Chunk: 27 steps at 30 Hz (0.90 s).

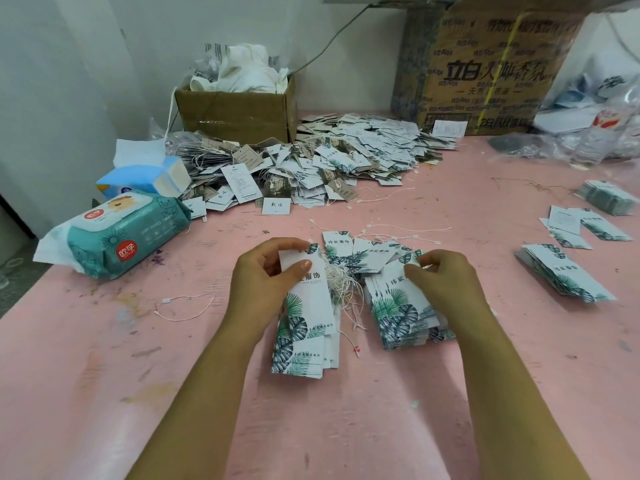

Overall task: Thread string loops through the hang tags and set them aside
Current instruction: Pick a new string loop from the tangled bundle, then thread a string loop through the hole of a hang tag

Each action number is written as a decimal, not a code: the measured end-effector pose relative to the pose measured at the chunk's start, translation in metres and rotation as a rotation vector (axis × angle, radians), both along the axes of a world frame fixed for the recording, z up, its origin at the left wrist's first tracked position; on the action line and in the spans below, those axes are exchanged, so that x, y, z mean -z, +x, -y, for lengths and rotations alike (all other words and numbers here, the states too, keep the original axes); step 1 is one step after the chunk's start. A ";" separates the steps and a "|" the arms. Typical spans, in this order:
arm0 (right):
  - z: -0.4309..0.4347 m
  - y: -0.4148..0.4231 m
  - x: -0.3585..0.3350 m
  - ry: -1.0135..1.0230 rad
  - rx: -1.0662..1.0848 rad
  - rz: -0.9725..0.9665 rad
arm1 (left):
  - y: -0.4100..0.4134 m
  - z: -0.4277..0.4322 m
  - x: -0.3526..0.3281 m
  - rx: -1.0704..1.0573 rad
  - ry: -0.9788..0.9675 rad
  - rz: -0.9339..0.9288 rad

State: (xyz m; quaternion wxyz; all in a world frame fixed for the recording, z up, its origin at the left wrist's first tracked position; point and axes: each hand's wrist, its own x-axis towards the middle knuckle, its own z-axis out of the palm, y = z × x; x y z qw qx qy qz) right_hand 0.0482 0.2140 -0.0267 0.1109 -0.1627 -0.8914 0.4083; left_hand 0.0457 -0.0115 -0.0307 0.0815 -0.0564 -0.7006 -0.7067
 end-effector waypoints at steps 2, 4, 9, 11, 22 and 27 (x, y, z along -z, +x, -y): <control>0.000 -0.001 -0.001 0.010 0.020 -0.061 | 0.000 0.000 0.000 0.004 0.019 0.003; 0.000 -0.002 -0.001 -0.003 0.013 -0.094 | 0.000 -0.002 0.000 0.014 0.009 0.004; 0.003 0.000 -0.005 -0.270 -0.049 -0.164 | 0.001 -0.007 -0.001 0.022 -0.023 0.013; 0.008 0.003 -0.010 -0.454 -0.122 -0.170 | 0.002 -0.007 -0.002 0.037 -0.012 0.023; 0.045 0.009 -0.005 -0.646 -0.363 -0.191 | 0.003 -0.010 -0.002 0.054 0.106 0.069; 0.041 0.007 -0.005 -0.661 -0.253 -0.358 | 0.003 -0.010 -0.001 0.050 0.103 0.077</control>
